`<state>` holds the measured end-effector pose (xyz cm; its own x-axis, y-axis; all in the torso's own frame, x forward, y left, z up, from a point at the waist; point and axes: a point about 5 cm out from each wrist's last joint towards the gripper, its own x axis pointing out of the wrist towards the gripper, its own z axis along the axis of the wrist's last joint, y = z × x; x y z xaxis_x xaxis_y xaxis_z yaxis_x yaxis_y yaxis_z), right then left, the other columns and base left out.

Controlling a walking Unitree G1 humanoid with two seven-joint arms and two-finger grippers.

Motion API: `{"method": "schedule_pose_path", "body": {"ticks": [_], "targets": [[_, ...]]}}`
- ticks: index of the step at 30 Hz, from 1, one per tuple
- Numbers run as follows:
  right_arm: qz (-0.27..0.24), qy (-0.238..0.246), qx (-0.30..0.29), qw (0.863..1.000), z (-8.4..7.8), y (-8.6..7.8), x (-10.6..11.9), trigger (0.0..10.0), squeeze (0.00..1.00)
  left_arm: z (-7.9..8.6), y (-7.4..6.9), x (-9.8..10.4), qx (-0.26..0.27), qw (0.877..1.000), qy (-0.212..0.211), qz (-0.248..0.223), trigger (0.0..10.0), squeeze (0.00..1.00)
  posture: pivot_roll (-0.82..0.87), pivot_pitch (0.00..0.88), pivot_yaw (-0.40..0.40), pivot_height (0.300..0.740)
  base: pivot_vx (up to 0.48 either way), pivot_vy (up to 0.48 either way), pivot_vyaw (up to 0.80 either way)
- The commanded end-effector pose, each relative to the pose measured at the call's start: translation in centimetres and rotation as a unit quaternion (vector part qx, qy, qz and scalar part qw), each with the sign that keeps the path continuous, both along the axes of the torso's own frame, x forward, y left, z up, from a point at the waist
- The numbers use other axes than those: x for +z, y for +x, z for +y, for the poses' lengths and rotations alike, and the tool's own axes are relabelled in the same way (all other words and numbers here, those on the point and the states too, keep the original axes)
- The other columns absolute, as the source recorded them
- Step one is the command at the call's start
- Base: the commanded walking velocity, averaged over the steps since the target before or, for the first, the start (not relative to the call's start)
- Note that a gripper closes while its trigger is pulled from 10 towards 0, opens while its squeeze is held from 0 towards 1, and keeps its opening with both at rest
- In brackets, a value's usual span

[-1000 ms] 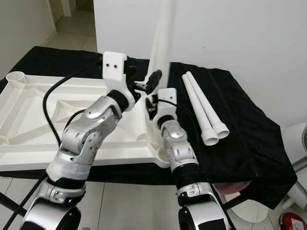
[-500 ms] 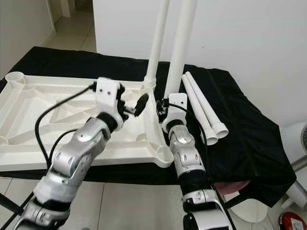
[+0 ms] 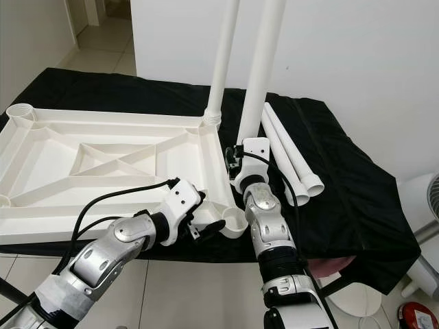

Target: Building children table

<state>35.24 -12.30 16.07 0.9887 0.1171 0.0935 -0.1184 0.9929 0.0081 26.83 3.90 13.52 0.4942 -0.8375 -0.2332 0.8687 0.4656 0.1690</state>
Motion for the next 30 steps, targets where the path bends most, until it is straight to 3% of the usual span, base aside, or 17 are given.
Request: {"method": "schedule_pose_path", "body": {"ticks": [1, 6, 10, 14, 16, 21, 30], "targets": [[-0.017, -0.004, -0.008, 1.000, -0.4, 0.2, 0.8, 10.0, 0.00, -0.4, -0.4, -0.6, -0.026, 1.000, 0.010, 0.008, 10.0, 0.00, 0.03, 0.000, -0.134, 0.740, 0.000, 0.000, 0.00], [-0.017, -0.007, -0.008, 1.000, -0.4, 0.1, 0.7, 10.0, 0.00, -0.7, -0.9, -0.9, -0.050, 0.998, 0.018, 0.013, 10.0, 0.00, 0.03, 0.000, -0.134, 0.740, 0.000, 0.000, 0.00], [-0.017, -0.010, -0.007, 1.000, -0.3, 0.1, 0.7, 10.0, 0.00, -0.9, -0.9, -1.7, -0.068, 0.996, 0.054, 0.008, 10.0, 0.00, 0.03, 0.000, -0.133, 0.740, 0.000, 0.000, 0.00], [-0.018, -0.010, -0.008, 1.000, -0.3, 0.2, 0.8, 10.0, 0.00, -1.0, 0.1, -2.4, -0.045, 0.994, 0.094, -0.014, 10.0, 0.00, 0.03, 0.000, -0.133, 0.740, 0.000, 0.000, 0.00], [-0.018, -0.010, -0.008, 1.000, -0.3, 0.2, 0.8, 10.0, 0.00, -1.0, 0.1, -2.4, -0.045, 0.994, 0.094, -0.014, 10.0, 0.00, 0.03, 0.000, -0.133, 0.740, 0.000, 0.000, 0.00], [-0.018, -0.009, -0.008, 1.000, -0.2, 0.1, 0.8, 10.0, 0.00, -0.9, 2.3, -1.9, 0.021, 0.994, 0.103, -0.038, 10.0, 0.00, 0.02, 0.000, -0.130, 0.740, 0.000, 0.000, 0.00], [-0.013, -0.007, -0.005, 1.000, -0.1, -0.1, 0.5, 10.0, 0.00, -0.7, 4.0, -0.8, 0.063, 0.991, 0.096, -0.062, 10.0, 0.00, 0.01, 0.000, -0.131, 0.740, 0.000, 0.000, 0.00]]}}
